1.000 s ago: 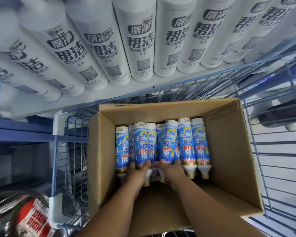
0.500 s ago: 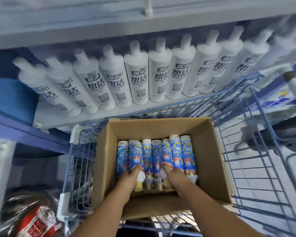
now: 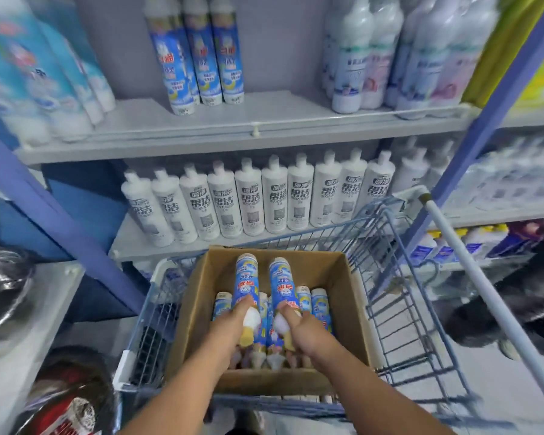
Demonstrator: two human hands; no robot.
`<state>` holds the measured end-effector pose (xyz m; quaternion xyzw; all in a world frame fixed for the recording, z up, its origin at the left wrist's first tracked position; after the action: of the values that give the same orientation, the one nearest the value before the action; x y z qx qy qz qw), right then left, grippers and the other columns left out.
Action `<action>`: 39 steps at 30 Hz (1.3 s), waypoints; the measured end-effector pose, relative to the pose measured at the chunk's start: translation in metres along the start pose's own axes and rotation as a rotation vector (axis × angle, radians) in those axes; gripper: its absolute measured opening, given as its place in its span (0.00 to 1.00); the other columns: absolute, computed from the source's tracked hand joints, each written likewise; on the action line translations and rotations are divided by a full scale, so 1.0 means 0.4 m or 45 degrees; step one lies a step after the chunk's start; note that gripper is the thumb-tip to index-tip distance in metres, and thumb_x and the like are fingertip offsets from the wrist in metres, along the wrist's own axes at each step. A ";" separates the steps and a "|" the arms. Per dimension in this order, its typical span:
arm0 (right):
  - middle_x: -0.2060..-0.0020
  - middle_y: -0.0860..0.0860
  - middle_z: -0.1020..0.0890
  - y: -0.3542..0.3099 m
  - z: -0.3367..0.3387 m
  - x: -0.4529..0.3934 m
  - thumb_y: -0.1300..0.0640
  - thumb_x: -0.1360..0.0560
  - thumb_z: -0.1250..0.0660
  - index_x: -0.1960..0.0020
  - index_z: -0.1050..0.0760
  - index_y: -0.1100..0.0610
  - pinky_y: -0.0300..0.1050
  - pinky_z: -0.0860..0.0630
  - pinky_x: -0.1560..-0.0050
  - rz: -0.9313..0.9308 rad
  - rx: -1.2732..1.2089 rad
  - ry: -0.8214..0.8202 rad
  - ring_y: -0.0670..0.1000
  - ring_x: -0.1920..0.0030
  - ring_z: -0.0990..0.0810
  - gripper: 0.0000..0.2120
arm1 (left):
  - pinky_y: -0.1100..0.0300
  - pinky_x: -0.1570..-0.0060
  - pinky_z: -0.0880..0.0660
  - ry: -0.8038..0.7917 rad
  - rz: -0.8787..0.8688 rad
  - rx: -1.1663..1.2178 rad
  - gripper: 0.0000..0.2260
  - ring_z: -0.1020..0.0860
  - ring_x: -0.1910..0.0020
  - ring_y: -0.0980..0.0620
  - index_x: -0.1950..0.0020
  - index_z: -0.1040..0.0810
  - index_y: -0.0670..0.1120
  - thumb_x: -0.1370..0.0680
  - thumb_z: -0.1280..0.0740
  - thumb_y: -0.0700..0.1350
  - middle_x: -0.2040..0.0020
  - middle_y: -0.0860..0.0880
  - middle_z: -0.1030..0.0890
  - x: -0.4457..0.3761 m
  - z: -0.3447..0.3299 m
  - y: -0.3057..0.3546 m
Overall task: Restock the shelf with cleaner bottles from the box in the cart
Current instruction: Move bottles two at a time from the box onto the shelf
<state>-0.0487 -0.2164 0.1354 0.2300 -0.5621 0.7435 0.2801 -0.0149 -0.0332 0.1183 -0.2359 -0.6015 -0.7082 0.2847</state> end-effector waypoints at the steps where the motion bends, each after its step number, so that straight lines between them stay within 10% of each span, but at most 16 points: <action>1: 0.47 0.52 0.20 -0.020 0.010 0.023 0.27 0.30 0.40 0.37 0.28 0.55 0.51 0.23 0.43 0.038 0.006 -0.001 0.55 0.48 0.20 0.37 | 0.49 0.53 0.19 0.016 -0.039 0.005 0.30 0.16 0.55 0.43 0.47 0.17 0.46 0.35 0.29 0.70 0.53 0.43 0.15 0.031 0.007 0.022; 8: 0.58 0.55 0.17 -0.205 0.090 0.192 0.24 0.36 0.37 0.44 0.21 0.60 0.53 0.17 0.56 0.273 -0.066 0.036 0.54 0.62 0.17 0.41 | 0.46 0.58 0.21 0.061 -0.309 0.051 0.30 0.16 0.57 0.39 0.52 0.18 0.48 0.40 0.31 0.71 0.58 0.43 0.14 0.226 0.063 0.201; 13: 0.64 0.52 0.19 -0.361 0.128 0.294 0.36 0.22 0.39 0.47 0.21 0.62 0.30 0.32 0.79 0.407 -0.048 0.042 0.45 0.72 0.21 0.28 | 0.56 0.61 0.26 0.072 -0.455 0.180 0.19 0.20 0.62 0.46 0.50 0.19 0.46 0.25 0.31 0.62 0.55 0.43 0.16 0.328 0.113 0.362; 39: 0.58 0.59 0.14 -0.943 -0.018 0.131 0.39 0.24 0.35 0.47 0.20 0.60 0.48 0.19 0.62 0.525 -0.361 0.177 0.53 0.67 0.20 0.23 | 0.61 0.69 0.31 -0.076 -0.569 0.179 0.23 0.22 0.68 0.47 0.51 0.17 0.44 0.26 0.32 0.64 0.62 0.44 0.16 0.052 0.302 0.921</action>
<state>0.1670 -0.1214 0.4346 0.0172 -0.6752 0.7125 0.1898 0.2220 0.0413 0.4168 -0.0973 -0.6948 -0.7026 0.1188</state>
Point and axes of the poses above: each hand's wrist, its own x-axis away from the middle knuckle, its own z-axis out of the back of the hand, y = z × x, the point moved 8 cm from there along -x, towards the middle knuckle
